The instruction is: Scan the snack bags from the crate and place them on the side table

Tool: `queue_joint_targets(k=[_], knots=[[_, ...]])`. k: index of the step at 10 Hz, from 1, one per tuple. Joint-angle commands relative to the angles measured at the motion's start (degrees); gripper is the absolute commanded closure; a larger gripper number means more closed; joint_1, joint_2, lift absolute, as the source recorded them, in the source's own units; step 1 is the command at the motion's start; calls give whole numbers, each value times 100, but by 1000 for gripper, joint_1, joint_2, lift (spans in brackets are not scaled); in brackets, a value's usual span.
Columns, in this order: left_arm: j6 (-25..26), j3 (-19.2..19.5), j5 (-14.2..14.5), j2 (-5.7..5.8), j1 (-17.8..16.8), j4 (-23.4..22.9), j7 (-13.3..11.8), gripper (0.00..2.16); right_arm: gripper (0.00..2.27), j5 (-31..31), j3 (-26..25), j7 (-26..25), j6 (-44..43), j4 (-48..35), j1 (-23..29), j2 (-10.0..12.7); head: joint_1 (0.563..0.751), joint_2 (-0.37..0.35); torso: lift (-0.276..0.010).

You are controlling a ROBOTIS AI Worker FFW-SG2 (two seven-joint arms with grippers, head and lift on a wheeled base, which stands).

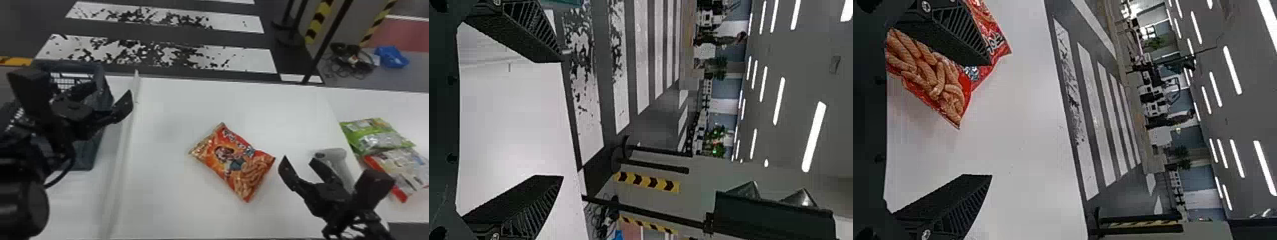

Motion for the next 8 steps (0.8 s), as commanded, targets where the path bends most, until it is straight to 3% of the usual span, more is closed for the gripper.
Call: queue_joint_targets(k=[1, 4, 6, 8], knots=[[-586, 115, 79, -32, 317, -22, 297, 39, 87, -285, -104, 142, 743, -105, -128, 0, 695, -64, -94], [-1359, 45, 211, -32, 774, -57, 1184, 66, 87, -663, -341, 485, 2114, -272, -445, 0, 695, 7, -94], [-1500, -192, 175, -32, 1046, -215, 1905, 66, 83, -1050, -579, 722, 3221, -254, -832, 0, 695, 33, -94], [-1500, -342, 114, -32, 1143, -241, 2098, 66, 76, -1305, -737, 775, 3889, -122, -1201, -35, 695, 53, -94]])
